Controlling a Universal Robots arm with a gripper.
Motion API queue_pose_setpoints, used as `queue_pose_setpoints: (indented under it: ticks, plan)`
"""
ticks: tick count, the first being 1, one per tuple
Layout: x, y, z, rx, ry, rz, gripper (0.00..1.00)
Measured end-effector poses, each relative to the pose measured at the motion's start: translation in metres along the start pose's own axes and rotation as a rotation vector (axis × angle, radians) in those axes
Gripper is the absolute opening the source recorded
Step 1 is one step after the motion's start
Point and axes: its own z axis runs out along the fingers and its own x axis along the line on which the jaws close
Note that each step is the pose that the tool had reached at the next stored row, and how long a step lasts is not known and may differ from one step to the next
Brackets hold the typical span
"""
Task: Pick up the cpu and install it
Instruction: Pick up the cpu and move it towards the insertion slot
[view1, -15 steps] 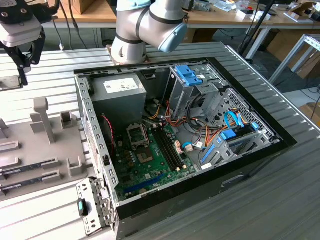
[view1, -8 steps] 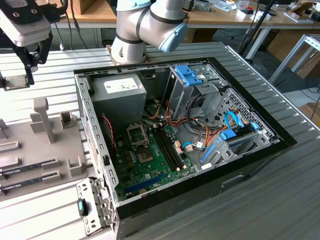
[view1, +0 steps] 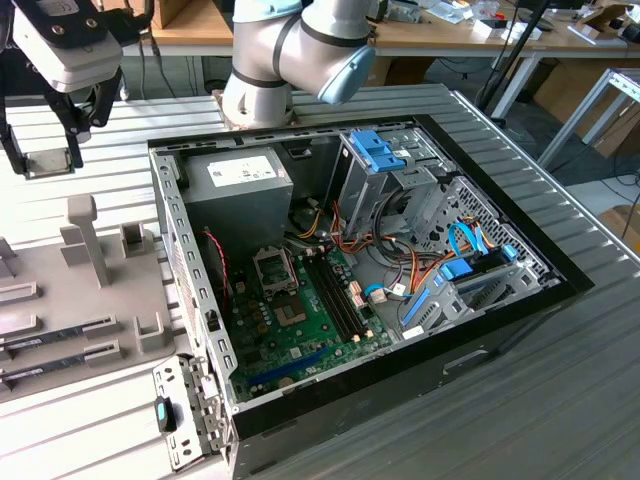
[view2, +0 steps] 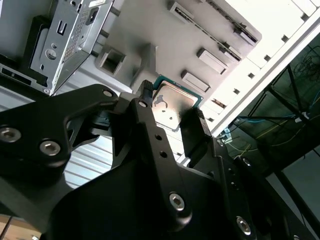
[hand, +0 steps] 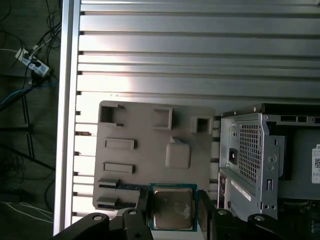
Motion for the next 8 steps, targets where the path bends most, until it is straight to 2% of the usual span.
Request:
queue_pose_setpoints:
  ticks: [8]
  plan:
    - [-0.0087, -0.0004, -0.0004, 0.0, 0.0, 0.0, 0.47]
